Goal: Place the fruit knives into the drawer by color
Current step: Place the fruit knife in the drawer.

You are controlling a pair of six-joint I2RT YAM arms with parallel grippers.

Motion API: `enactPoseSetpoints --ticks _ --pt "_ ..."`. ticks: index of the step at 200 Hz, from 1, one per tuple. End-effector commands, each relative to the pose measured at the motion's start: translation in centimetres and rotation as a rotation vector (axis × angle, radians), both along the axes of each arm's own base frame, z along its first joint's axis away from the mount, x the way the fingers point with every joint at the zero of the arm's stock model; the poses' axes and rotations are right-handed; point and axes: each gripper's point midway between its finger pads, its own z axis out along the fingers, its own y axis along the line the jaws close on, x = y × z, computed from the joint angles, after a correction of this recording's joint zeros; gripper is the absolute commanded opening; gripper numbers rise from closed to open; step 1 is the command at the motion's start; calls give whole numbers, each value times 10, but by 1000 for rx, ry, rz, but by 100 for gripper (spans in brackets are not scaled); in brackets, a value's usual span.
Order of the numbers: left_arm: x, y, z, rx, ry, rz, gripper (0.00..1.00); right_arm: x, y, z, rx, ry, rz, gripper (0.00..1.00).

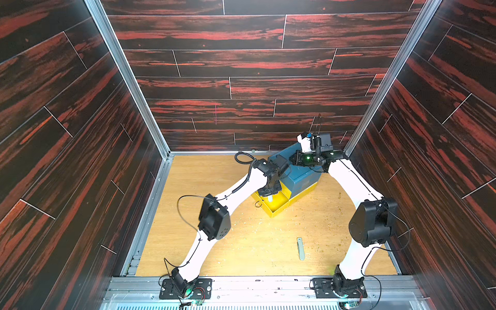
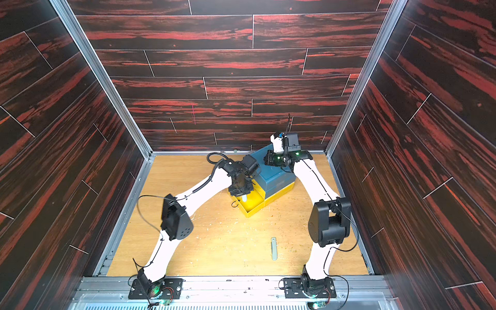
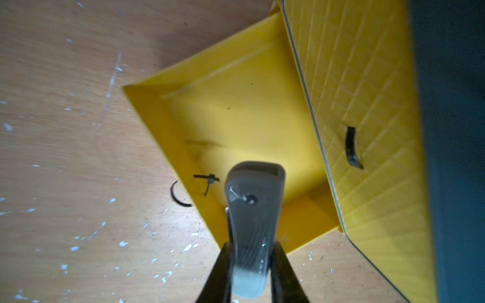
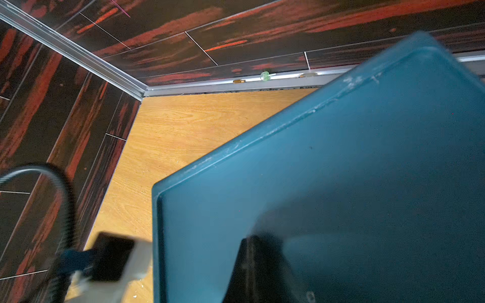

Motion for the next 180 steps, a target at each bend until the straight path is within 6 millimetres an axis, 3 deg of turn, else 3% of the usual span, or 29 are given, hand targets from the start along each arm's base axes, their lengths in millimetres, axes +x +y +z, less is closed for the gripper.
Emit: enactPoseSetpoints --ticks 1,48,108,180 --pt "-3 3 -5 0 48 34 9 -64 -28 -122 -183 460 -47 0" --pt "2 9 -8 -2 45 62 9 -64 -28 -123 -182 462 -44 0" --pt "6 22 -27 -10 66 105 9 -65 -28 -125 -184 467 -43 0" --pt "29 23 -33 -66 39 148 9 -65 -29 -128 -190 472 -43 0"
